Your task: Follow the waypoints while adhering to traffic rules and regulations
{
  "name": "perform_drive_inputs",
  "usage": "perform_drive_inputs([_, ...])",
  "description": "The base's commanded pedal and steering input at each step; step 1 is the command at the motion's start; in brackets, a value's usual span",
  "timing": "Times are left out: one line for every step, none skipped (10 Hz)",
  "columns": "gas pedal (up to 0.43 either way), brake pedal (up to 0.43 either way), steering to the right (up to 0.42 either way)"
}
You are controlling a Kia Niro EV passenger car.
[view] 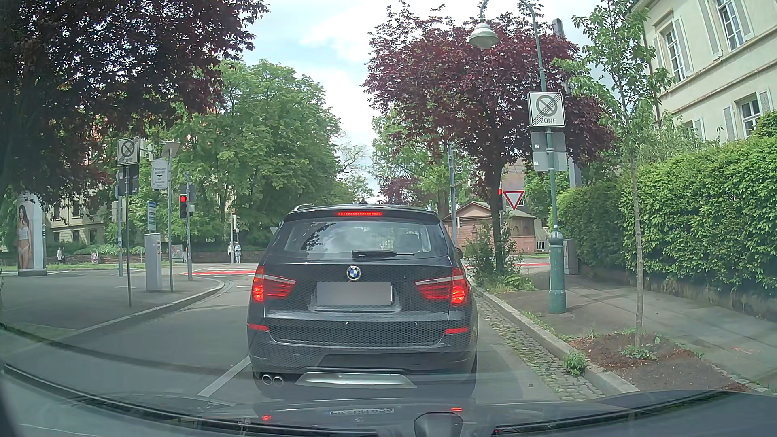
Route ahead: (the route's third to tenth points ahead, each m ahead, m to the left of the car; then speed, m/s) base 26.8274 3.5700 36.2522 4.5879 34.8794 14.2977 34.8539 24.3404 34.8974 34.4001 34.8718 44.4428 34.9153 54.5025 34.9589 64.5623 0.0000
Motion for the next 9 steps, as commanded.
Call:
perform_drive_inputs([0.0, 0.274, 0.002])
perform_drive_inputs([0.0, 0.274, 0.002])
perform_drive_inputs([0.0, 0.274, 0.002])
perform_drive_inputs([0.0, 0.268, 0.002])
perform_drive_inputs([0.0, 0.268, 0.002])
perform_drive_inputs([0.0, 0.274, 0.002])
perform_drive_inputs([0.0, 0.268, 0.002])
perform_drive_inputs([0.0, 0.274, 0.002])
perform_drive_inputs([0.0, 0.274, 0.002])
